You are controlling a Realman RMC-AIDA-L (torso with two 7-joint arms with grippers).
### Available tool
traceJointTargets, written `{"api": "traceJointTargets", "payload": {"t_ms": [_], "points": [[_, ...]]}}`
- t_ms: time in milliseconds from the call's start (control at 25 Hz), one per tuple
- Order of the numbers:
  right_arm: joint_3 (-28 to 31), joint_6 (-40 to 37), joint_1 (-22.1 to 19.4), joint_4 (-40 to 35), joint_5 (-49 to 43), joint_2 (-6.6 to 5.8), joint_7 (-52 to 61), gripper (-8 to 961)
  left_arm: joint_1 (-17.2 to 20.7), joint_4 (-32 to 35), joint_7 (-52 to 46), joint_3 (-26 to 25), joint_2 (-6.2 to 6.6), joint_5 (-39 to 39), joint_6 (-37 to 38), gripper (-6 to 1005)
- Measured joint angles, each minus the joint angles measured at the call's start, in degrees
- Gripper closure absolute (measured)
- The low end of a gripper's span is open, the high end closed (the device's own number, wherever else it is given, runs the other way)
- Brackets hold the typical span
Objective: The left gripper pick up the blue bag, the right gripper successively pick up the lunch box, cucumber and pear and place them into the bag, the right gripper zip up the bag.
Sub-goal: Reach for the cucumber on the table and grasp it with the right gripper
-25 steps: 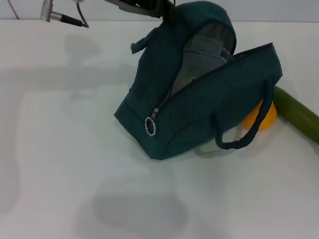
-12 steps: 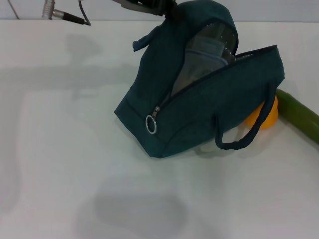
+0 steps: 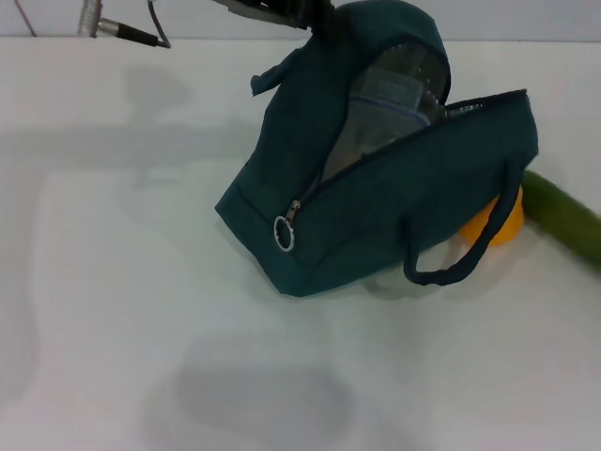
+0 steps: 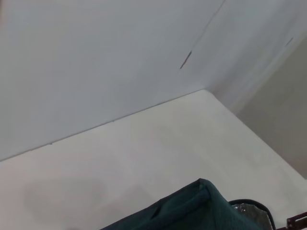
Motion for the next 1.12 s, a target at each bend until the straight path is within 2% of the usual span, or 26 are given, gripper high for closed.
{"api": "traceJointTargets", "payload": {"t_ms": [120,440,680,800,880,960,1120], "points": [[0.03,0.0,0.03,0.02,0.06,0.01,0.0,505,0.18,0.0,0.16,0.0,0.0,-0.45,0.0,951],[1.8,-0.95,0.32,-0.42,0.44,0.16,0.81,387,0.58,0.0,0.85,0.0,-0.01,-1.06,0.06,951],[3.71,-1.02,2.9,-1.19,1.16,0.89,4.07,275,0.8,0.0,1.84,0.0,-0.01,-2.11,0.17,952],[3.1,-1.62,5.05,-2.2,1.81,0.87,8.05,222,0.74,0.0,2.25,0.0,0.0,-2.11,0.25,952],[2.91,-2.56,7.0,-2.74,1.68,0.15,11.81,186,0.55,0.0,2.49,0.0,0.0,-2.12,0.34,952],[2.85,-4.18,9.08,-2.69,1.47,-1.15,16.58,150,0.32,0.0,2.87,0.0,0.0,-2.12,0.37,952],[2.85,-9.19,13.14,-2.93,0.54,-4.38,27.47,79,0.23,0.0,3.55,0.0,0.0,-2.13,0.44,952]]}}
